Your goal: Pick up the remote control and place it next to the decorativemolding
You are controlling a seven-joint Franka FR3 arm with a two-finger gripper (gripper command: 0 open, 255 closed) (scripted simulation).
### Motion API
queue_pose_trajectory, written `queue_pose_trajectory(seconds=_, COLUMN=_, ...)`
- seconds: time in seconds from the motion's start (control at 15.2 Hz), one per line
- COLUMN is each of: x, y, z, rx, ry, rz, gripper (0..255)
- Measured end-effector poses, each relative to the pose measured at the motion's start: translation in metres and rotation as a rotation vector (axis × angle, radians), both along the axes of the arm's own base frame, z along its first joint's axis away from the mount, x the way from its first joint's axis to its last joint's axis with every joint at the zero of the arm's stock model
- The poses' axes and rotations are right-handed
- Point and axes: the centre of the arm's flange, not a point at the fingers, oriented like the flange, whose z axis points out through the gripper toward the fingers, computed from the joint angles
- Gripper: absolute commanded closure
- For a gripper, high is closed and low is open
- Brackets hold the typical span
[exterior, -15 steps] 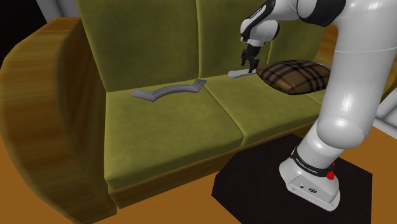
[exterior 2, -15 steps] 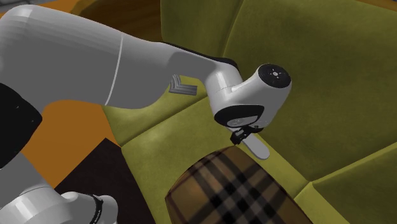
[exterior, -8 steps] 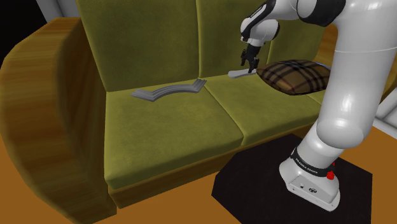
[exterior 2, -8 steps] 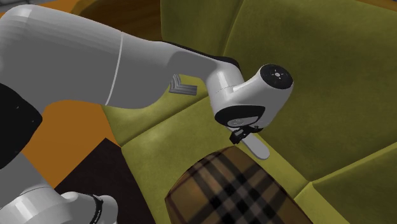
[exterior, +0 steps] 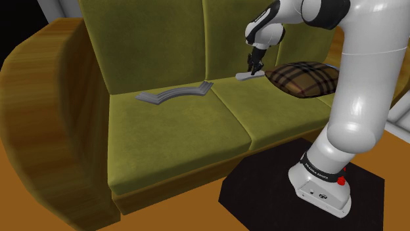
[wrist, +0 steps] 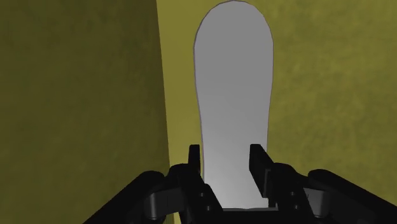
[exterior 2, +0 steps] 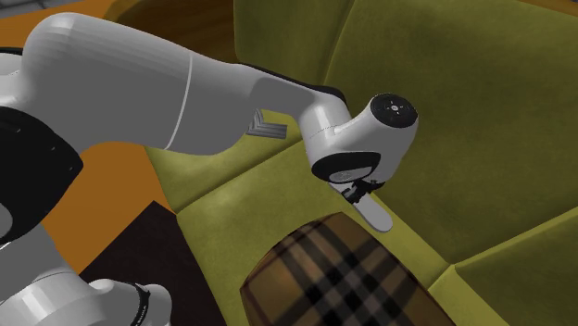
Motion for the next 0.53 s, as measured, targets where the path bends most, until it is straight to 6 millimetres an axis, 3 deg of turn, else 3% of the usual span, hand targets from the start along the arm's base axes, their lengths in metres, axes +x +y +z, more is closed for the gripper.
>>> queue_pose_trajectory(seconds=0.53, x=0.0019, y=0.0049, z=0.001, rx=0.0, ry=0.022, rz=0.003, gripper=255)
